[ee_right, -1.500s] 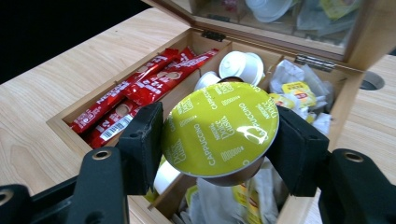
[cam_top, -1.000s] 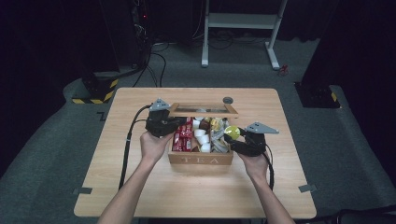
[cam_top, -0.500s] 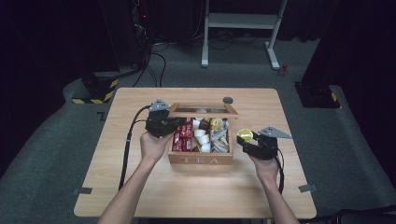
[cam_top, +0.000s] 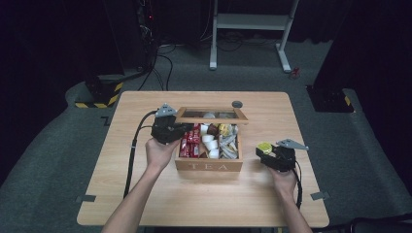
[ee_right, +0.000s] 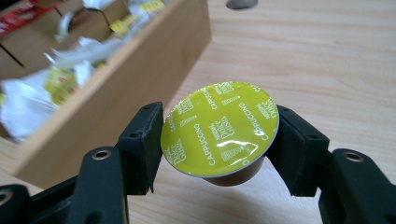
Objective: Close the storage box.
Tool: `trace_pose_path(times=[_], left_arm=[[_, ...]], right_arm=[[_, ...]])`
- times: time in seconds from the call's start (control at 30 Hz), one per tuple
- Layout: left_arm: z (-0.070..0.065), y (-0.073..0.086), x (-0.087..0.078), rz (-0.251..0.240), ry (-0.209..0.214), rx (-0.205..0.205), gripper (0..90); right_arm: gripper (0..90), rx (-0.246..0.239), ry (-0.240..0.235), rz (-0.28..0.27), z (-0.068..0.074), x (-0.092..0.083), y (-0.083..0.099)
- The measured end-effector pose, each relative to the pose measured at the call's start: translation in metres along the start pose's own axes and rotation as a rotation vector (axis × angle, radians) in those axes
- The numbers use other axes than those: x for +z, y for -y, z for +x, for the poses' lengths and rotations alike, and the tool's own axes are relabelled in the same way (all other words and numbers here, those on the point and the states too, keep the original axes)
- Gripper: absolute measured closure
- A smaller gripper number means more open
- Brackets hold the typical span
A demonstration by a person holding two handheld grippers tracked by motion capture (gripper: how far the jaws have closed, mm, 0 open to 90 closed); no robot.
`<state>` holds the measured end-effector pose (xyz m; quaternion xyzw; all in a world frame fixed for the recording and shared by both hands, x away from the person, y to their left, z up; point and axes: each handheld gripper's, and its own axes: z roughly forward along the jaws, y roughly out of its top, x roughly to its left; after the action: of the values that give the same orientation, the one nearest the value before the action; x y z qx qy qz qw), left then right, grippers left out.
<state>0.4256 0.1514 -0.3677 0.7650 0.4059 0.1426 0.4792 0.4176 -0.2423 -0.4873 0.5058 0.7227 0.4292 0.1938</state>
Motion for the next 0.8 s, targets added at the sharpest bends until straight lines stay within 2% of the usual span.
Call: trace_pose_path(times=[0.1, 0.2, 0.8], left_arm=[[0.0, 0.002, 0.0, 0.002, 0.001, 0.003, 86.5], [-0.001, 0.004, 0.0, 0.006, 0.003, 0.012, 86.7], [-0.001, 0.006, 0.001, 0.009, 0.016, 0.012, 87.8]], right_arm=[[39.4, 0.012, 0.014, 0.018, -0.003, 0.004, 0.005], [39.4, 0.003, 0.024, 0.035, -0.005, 0.008, 0.007], [38.6, -0.003, 0.034, 0.099, -0.009, 0.024, 0.016]])
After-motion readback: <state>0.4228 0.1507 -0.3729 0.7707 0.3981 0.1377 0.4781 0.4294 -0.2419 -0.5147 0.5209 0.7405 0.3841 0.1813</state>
